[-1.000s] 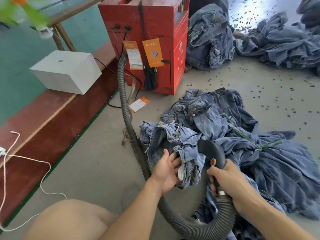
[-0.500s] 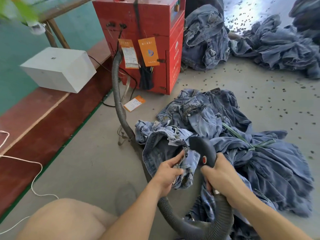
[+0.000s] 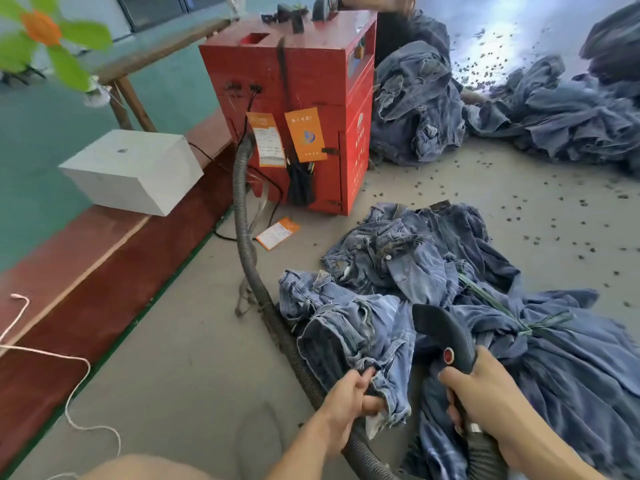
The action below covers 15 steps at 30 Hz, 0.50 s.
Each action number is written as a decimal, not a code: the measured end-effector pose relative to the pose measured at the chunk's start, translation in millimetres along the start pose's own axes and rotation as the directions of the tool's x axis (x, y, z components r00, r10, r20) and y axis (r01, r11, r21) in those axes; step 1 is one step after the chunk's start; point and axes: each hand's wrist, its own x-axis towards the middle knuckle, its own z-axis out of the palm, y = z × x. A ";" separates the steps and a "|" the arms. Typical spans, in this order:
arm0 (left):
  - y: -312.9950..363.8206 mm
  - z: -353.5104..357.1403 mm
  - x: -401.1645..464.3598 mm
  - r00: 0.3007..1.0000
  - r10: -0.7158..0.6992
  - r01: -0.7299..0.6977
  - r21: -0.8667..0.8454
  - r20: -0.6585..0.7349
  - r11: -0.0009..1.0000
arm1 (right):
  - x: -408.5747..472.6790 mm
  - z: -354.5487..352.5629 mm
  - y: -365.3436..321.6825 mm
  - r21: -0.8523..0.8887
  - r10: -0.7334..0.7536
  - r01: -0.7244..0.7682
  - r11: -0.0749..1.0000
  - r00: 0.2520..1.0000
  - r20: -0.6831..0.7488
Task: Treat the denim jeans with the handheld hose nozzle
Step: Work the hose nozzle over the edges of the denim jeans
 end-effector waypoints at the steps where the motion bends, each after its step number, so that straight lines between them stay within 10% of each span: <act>1: 6.0 0.7 4.3 0.999 -0.049 0.050 0.031 -0.013 0.998 | 0.9 -2.3 -0.3 -0.018 0.016 -0.015 1.000 1.000 0.015; 7: 28.0 0.6 33.6 0.931 -0.008 0.110 0.260 -0.364 0.959 | 7.6 7.1 -6.0 -0.097 0.036 -0.020 0.995 0.987 0.160; 15: 10.1 -5.9 47.4 0.858 -0.063 0.032 -0.071 -0.510 0.997 | 20.9 13.9 -14.1 0.077 0.051 -0.064 0.995 0.985 0.164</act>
